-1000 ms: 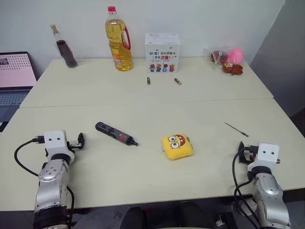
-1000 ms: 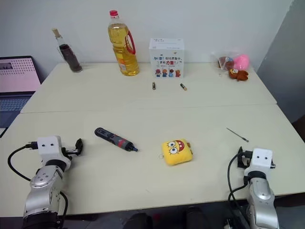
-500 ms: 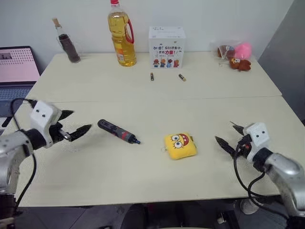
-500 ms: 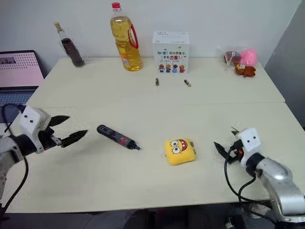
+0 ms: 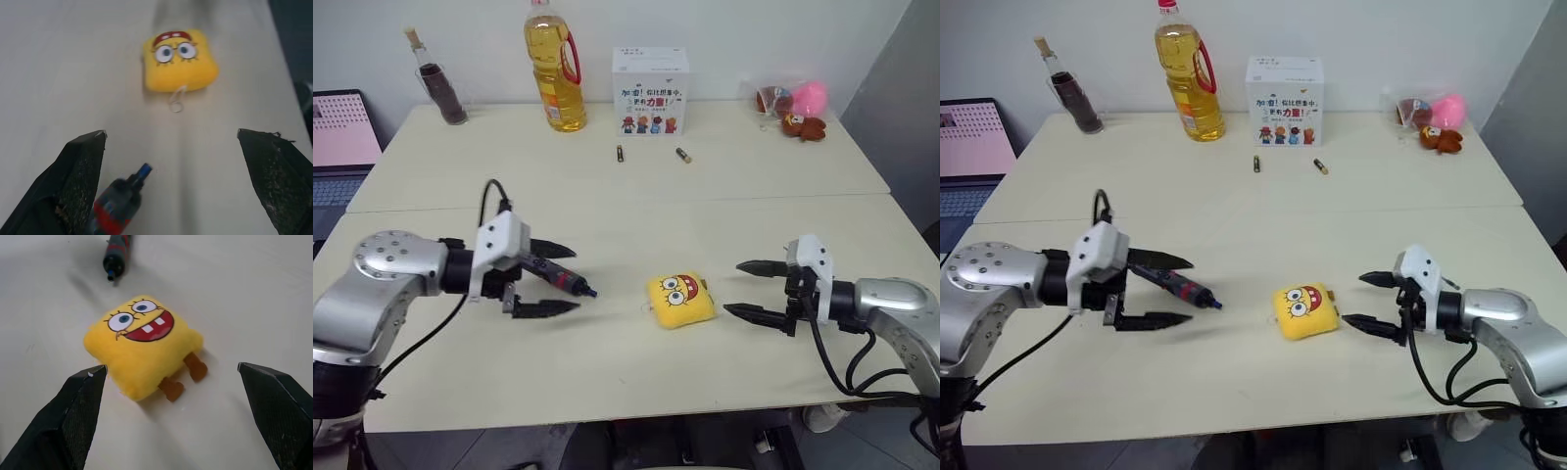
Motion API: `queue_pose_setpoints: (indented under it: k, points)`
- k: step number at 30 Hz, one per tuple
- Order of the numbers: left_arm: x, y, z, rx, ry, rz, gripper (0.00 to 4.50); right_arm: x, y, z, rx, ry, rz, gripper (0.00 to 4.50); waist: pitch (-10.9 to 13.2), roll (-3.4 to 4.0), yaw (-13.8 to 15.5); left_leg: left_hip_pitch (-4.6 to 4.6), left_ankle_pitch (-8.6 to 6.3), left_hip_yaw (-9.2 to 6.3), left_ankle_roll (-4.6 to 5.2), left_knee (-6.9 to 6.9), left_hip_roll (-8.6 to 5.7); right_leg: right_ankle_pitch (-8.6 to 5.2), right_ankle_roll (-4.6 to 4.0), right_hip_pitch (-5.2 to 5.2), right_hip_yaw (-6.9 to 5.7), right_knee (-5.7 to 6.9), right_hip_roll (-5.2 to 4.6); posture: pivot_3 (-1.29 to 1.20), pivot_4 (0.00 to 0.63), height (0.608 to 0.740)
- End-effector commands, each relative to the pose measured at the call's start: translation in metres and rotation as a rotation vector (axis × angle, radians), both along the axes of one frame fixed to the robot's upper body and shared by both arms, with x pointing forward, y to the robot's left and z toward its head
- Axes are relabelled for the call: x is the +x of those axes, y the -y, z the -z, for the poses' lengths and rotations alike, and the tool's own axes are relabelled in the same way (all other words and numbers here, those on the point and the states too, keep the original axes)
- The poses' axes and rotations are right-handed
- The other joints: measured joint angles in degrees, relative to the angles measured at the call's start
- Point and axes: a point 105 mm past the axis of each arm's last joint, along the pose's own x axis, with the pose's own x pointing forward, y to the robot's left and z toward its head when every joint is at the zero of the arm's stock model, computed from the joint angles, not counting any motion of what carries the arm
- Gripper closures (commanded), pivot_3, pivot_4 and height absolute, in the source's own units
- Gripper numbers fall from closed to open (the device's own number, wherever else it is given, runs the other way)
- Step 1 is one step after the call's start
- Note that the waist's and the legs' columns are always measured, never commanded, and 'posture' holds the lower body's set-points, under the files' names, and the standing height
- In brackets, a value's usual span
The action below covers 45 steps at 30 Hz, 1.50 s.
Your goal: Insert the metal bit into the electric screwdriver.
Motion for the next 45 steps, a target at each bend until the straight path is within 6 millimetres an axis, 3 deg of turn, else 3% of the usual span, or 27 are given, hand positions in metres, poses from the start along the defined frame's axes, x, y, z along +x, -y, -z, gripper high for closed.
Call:
queue_pose_setpoints:
  k: [1,9,17,23,30,31,37,45]
  points:
    - [0.001,0.013,0.0,0.028,0.097,0.084,0.02,0.002,-0.018,-0.009,0.017,0.05,-0.09,0.0,0.0,0.0,0.1,-0.14,0.01,0.01,-0.01,0.08,-0.02,0.01,0.0,-0.17,0.01,0.09,0.0,0.0,0.15,0.74]
    - [0.0,0.025,0.002,0.009,0.124,0.135,0.02,0.014,-0.032,-0.016,-0.029,0.068,-0.213,0.0,0.0,0.0,0.1,-0.36,0.01,-0.02,0.0,0.52,-0.05,0.03,0.02,-0.41,0.01,0.54,0.01,0.0,0.15,0.74]
    - [0.002,0.029,0.002,0.001,0.153,0.124,0.02,0.011,-0.043,0.015,-0.081,-0.068,-0.284,0.0,0.0,0.0,0.1,-0.39,-0.01,-0.05,0.02,0.91,-0.04,0.03,0.02,-0.41,0.02,0.87,0.02,0.0,0.15,0.74]
    - [0.001,0.035,-0.002,-0.023,0.156,0.105,0.02,0.031,-0.048,0.028,-0.105,0.01,-0.185,0.0,0.0,0.0,0.1,-0.38,0.0,-0.06,0.02,0.93,-0.04,0.03,0.01,-0.41,0.01,0.91,0.04,0.0,0.15,0.74]
    - [0.004,0.037,-0.004,-0.029,0.161,0.1,0.02,0.044,-0.055,0.028,-0.105,0.11,-0.149,0.0,0.0,0.0,0.1,-0.36,0.0,-0.06,0.01,0.95,-0.04,0.03,0.01,-0.4,0.01,0.94,0.03,0.0,0.15,0.74]
    - [0.004,0.037,-0.005,-0.03,0.162,0.099,0.01,0.045,-0.056,0.026,-0.09,0.111,-0.146,0.18,0.0,0.0,0.1,-0.36,0.0,-0.05,0.01,0.96,-0.04,0.03,0.01,-0.4,0.02,0.95,0.03,0.0,0.15,0.74]
    - [0.006,0.037,-0.006,-0.036,0.167,0.097,0.01,0.046,-0.055,0.015,-0.058,0.136,-0.136,0.18,0.0,0.0,0.1,-0.36,0.0,-0.05,0.01,0.96,-0.03,0.03,0.01,-0.4,0.03,0.95,0.03,0.0,0.15,0.74]
    - [0.009,0.036,-0.008,-0.048,0.177,0.082,0.0,0.049,-0.051,-0.005,-0.025,0.177,-0.114,1.94,0.0,0.0,0.1,-0.36,0.0,-0.04,0.01,0.97,-0.04,0.03,0.01,-0.4,0.03,0.97,0.03,0.0,0.15,0.74]
